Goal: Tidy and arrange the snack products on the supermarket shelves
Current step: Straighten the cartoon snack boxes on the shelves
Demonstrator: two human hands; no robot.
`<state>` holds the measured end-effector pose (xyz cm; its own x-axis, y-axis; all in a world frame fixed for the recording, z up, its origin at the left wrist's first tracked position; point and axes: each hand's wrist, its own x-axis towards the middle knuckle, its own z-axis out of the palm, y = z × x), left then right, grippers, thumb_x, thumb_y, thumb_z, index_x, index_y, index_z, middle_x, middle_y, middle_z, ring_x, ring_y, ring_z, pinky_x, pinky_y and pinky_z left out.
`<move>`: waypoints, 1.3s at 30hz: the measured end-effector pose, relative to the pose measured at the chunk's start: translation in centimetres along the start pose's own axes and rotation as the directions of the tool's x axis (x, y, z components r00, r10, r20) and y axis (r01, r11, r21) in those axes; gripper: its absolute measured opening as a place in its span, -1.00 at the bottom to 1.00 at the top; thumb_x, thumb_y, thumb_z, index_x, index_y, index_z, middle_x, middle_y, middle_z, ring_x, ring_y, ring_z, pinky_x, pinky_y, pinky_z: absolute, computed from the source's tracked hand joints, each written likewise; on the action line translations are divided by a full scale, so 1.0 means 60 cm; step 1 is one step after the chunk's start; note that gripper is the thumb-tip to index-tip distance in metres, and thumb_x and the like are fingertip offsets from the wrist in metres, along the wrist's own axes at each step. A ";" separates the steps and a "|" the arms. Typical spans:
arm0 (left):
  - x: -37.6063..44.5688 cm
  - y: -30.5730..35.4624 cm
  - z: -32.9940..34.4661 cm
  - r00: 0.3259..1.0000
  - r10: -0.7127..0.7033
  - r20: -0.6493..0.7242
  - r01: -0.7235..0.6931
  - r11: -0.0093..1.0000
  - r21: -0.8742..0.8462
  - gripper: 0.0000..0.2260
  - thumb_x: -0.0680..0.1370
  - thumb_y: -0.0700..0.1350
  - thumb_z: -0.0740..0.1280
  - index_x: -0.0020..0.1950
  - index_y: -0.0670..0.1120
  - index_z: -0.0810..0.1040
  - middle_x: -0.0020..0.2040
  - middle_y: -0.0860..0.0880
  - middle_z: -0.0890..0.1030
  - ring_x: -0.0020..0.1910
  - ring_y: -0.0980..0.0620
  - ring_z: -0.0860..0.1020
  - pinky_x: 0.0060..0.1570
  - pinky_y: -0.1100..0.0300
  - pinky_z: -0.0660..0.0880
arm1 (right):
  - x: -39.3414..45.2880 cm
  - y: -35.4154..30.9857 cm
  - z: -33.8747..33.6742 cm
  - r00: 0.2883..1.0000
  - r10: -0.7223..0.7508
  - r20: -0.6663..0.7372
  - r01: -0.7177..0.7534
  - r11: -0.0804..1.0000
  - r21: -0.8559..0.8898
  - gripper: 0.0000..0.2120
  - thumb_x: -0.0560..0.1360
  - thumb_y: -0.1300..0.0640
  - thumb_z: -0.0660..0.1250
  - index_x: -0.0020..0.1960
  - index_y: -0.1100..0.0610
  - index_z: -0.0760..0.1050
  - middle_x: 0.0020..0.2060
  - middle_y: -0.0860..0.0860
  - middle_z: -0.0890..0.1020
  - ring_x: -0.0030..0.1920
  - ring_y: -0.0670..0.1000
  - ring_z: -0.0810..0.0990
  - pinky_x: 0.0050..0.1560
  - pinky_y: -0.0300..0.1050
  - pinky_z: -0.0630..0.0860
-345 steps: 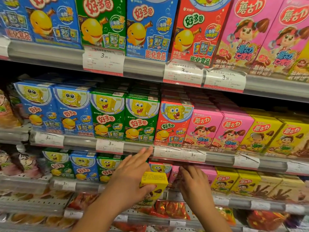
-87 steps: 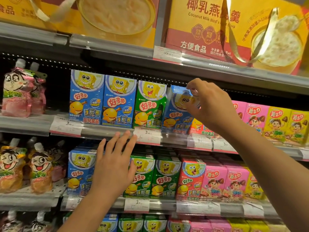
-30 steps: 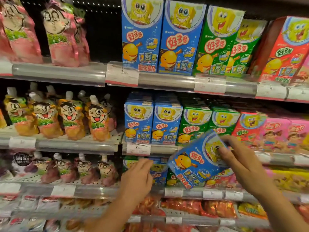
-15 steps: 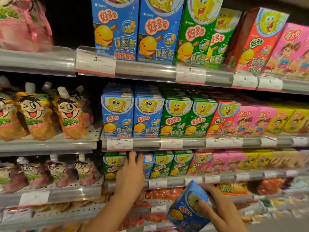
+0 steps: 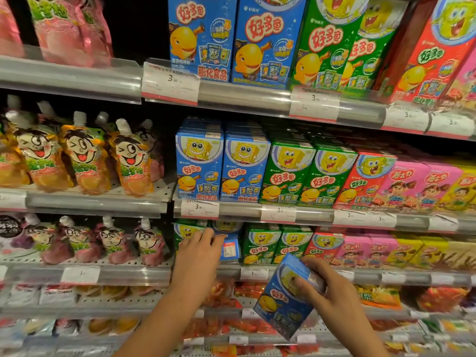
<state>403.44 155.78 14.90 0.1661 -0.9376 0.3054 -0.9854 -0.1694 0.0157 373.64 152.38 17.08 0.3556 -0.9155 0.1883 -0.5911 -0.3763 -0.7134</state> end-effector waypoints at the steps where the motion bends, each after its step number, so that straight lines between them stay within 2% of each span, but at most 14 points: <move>1: -0.003 -0.010 -0.006 1.000 0.012 -0.021 -0.012 1.000 0.008 -0.30 0.00 -0.04 0.74 0.11 -0.01 0.66 -0.05 -0.03 0.58 -0.10 -0.10 0.57 -0.23 0.00 0.56 | 0.006 0.000 0.005 1.000 0.003 -0.009 -0.003 1.000 0.011 -0.60 0.47 -0.38 0.30 0.23 -0.24 0.50 0.09 -0.26 0.64 0.03 -0.29 0.60 -0.17 -0.29 0.54; 3: -0.009 -0.029 -0.020 0.999 0.033 -0.025 -0.032 0.999 0.022 -0.37 0.09 0.08 0.71 0.11 0.03 0.66 -0.02 -0.01 0.58 -0.06 -0.09 0.57 -0.17 -0.01 0.55 | 0.017 -0.004 0.019 1.000 0.002 -0.004 -0.002 0.999 0.044 -0.61 0.46 -0.34 0.35 0.20 -0.20 0.53 0.06 -0.22 0.66 0.03 -0.28 0.61 -0.16 -0.26 0.57; 5: -0.018 -0.045 -0.034 0.999 0.046 0.000 -0.046 0.999 0.000 -0.43 0.24 0.15 0.64 0.19 0.06 0.62 0.09 0.01 0.57 0.07 -0.09 0.55 -0.03 -0.04 0.53 | 0.027 -0.008 0.034 1.000 -0.019 0.006 0.019 0.998 0.055 -0.56 0.46 -0.40 0.33 0.21 -0.19 0.53 0.06 -0.22 0.66 0.03 -0.25 0.62 -0.16 -0.22 0.59; 8: -0.023 -0.057 -0.045 0.999 0.052 -0.008 -0.053 0.996 -0.066 -0.48 0.41 0.11 0.54 0.33 0.07 0.53 0.22 0.04 0.54 0.22 -0.07 0.50 0.12 -0.05 0.49 | 0.037 -0.023 0.055 0.999 -0.036 0.038 0.032 0.995 0.092 -0.60 0.45 -0.35 0.33 0.19 -0.19 0.52 0.01 -0.27 0.65 -0.02 -0.22 0.65 -0.19 -0.16 0.60; 9: -0.026 -0.056 -0.049 0.999 0.053 -0.005 -0.053 0.997 -0.055 -0.46 0.36 0.10 0.58 0.30 0.07 0.55 0.18 0.05 0.56 0.17 -0.06 0.53 0.06 -0.04 0.53 | 0.039 -0.029 0.061 0.998 -0.049 0.051 0.043 0.994 0.103 -0.62 0.45 -0.34 0.33 0.18 -0.19 0.52 0.00 -0.30 0.65 -0.02 -0.21 0.65 -0.20 -0.18 0.59; 11: -0.026 -0.051 -0.050 0.997 0.078 -0.013 -0.079 0.996 -0.030 -0.39 0.14 0.10 0.69 0.14 0.05 0.63 0.00 0.05 0.62 -0.04 -0.05 0.60 -0.18 0.02 0.59 | 0.041 -0.034 0.069 0.994 -0.082 0.067 0.076 0.993 0.088 -0.62 0.46 -0.37 0.31 0.19 -0.22 0.52 0.03 -0.32 0.63 0.00 -0.21 0.64 -0.20 -0.24 0.56; 13: -0.022 -0.043 -0.041 0.993 0.096 -0.063 -0.098 0.995 -0.029 -0.35 0.04 0.10 0.72 0.09 0.03 0.66 -0.08 0.04 0.63 -0.12 -0.05 0.62 -0.25 0.04 0.59 | 0.041 -0.030 0.072 0.993 -0.079 0.083 0.071 0.993 0.093 -0.60 0.46 -0.38 0.30 0.20 -0.23 0.51 0.05 -0.28 0.65 0.02 -0.20 0.65 -0.17 -0.23 0.56; 18: -0.008 -0.022 -0.021 0.985 0.158 -0.063 -0.160 0.987 -0.023 -0.33 0.03 0.07 0.73 0.10 0.01 0.66 -0.08 0.03 0.63 -0.10 -0.07 0.62 -0.19 0.05 0.58 | 0.024 -0.006 0.054 0.997 -0.029 0.074 0.022 0.995 0.094 -0.58 0.44 -0.30 0.36 0.25 -0.20 0.51 0.09 -0.27 0.65 0.04 -0.22 0.64 -0.14 -0.25 0.54; 21: -0.001 -0.009 -0.014 0.986 0.156 -0.059 -0.158 0.987 -0.030 -0.32 0.01 0.06 0.74 0.09 0.00 0.68 -0.09 0.02 0.64 -0.11 -0.08 0.62 -0.19 0.01 0.59 | 0.012 0.005 0.041 0.999 -0.003 0.049 -0.002 0.995 0.103 -0.68 0.47 -0.16 0.41 0.21 -0.20 0.54 0.07 -0.34 0.64 0.04 -0.23 0.64 -0.15 -0.28 0.55; 24: 0.004 -0.002 -0.007 0.989 0.142 -0.045 -0.143 0.990 -0.017 -0.32 0.07 0.04 0.73 0.14 -0.02 0.65 -0.05 -0.02 0.64 -0.07 -0.10 0.61 -0.14 -0.03 0.58 | 0.003 0.016 0.034 0.999 0.015 0.049 -0.020 0.993 0.114 -0.74 0.49 -0.05 0.46 0.17 -0.16 0.55 0.02 -0.31 0.66 0.01 -0.18 0.66 -0.18 -0.27 0.56; 30: 0.025 0.003 -0.007 0.992 0.112 -0.051 -0.112 0.994 0.004 -0.34 0.04 -0.06 0.74 0.08 -0.05 0.64 -0.07 -0.05 0.61 -0.06 -0.14 0.58 -0.19 -0.02 0.56 | -0.007 0.030 0.025 0.998 0.022 0.059 -0.027 0.996 0.086 -0.75 0.51 -0.04 0.46 0.17 -0.17 0.54 -0.01 -0.37 0.65 -0.02 -0.25 0.65 -0.18 -0.31 0.54; 34: 0.037 0.006 0.004 0.992 0.120 -0.037 -0.119 0.993 0.022 -0.35 0.01 -0.08 0.75 0.06 -0.05 0.65 -0.10 -0.05 0.61 -0.10 -0.14 0.58 -0.26 -0.05 0.53 | -0.011 0.044 0.022 0.998 0.026 0.060 -0.031 0.996 0.084 -0.72 0.51 -0.06 0.46 0.20 -0.17 0.54 0.05 -0.39 0.62 0.03 -0.25 0.63 -0.11 -0.28 0.57; 39: 0.047 0.013 0.027 0.994 0.111 -0.018 -0.111 0.993 0.040 -0.30 0.00 -0.14 0.74 0.12 -0.06 0.66 -0.08 -0.05 0.64 -0.11 -0.15 0.58 -0.19 -0.05 0.50 | -0.009 0.057 0.014 0.998 0.034 0.043 -0.039 0.994 0.100 -0.72 0.52 -0.03 0.45 0.21 -0.18 0.53 0.05 -0.41 0.61 0.04 -0.25 0.63 -0.13 -0.27 0.56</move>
<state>403.19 152.50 14.24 0.0546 -0.9449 0.3227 -0.9955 -0.0767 -0.0561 372.03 151.72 14.01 0.3662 -0.9208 0.1342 -0.5293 -0.3247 -0.7839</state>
